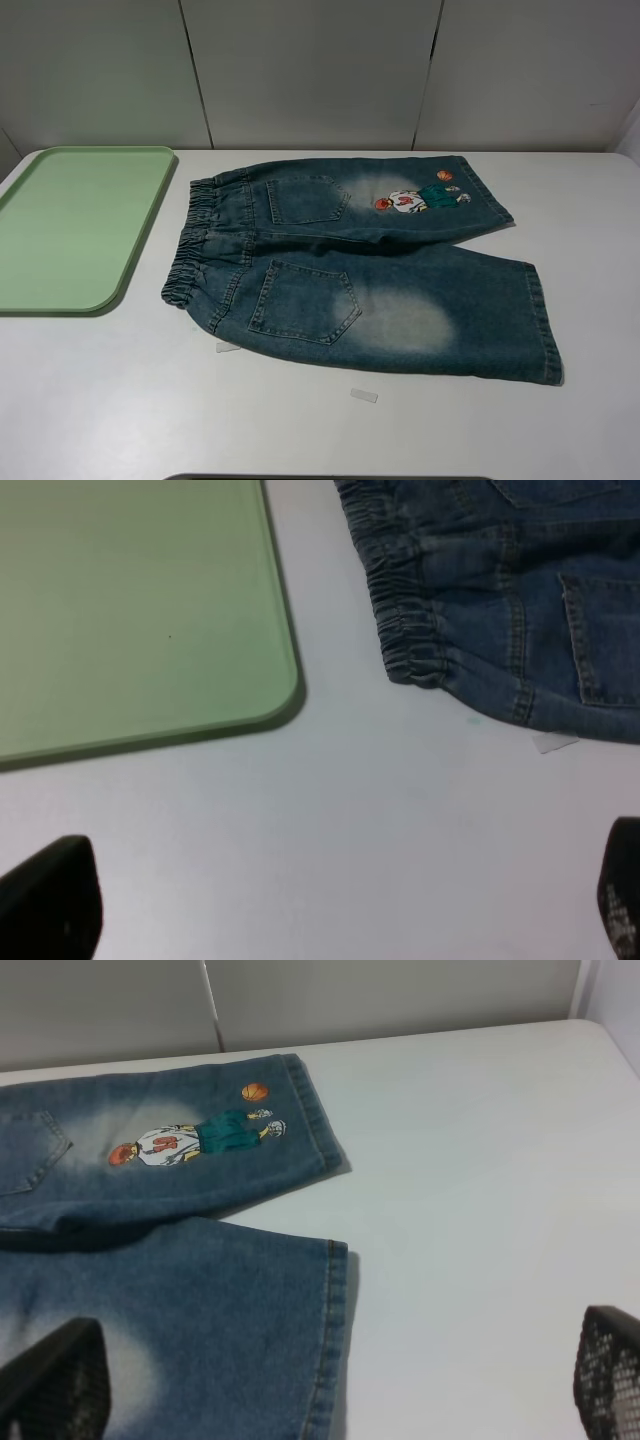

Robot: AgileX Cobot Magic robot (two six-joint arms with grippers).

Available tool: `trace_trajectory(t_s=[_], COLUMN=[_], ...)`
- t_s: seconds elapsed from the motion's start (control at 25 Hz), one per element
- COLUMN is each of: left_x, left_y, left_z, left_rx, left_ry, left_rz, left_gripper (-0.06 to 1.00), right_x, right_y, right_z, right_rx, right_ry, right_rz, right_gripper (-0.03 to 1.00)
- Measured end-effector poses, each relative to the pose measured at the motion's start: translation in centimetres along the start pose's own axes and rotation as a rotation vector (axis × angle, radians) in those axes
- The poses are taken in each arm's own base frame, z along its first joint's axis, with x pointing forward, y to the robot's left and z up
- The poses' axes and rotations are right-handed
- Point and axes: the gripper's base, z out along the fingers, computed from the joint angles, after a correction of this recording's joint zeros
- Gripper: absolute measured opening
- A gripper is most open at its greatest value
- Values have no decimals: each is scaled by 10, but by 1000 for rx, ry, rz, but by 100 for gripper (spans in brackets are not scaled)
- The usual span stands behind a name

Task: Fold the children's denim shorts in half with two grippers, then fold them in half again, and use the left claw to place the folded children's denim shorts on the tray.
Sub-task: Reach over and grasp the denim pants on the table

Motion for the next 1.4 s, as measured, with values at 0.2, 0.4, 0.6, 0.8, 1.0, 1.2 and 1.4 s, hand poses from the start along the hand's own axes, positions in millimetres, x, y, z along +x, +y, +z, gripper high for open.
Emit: trace_trajectory(t_s=[0.2,0.4,0.6,0.8,1.0,1.2,1.4], left_x=[0,0,0,0,0,0,-22], left_y=[0,0,0,1,1,1,2], left_z=[0,0,0,0,0,0,-3], left_rx=[0,0,0,-6,-11,-11,-8], left_ry=[0,0,0,1,1,2,40], left_rz=[0,0,0,2,4,4,-1], left_gripper=[99,99,99,99,99,99,99], right_x=[0,0,0,0,0,0,0], right_y=[0,0,0,0,0,0,0], right_z=[0,0,0,0,0,0,0], right_rx=[0,-1,-1,-1,-1,-1,-1], right_ry=[-2,-3,-3,-3,-3,-3,-5], right_rz=[0,0,0,0,0,0,0], right_gripper=[70,70,70,70,70,70,70])
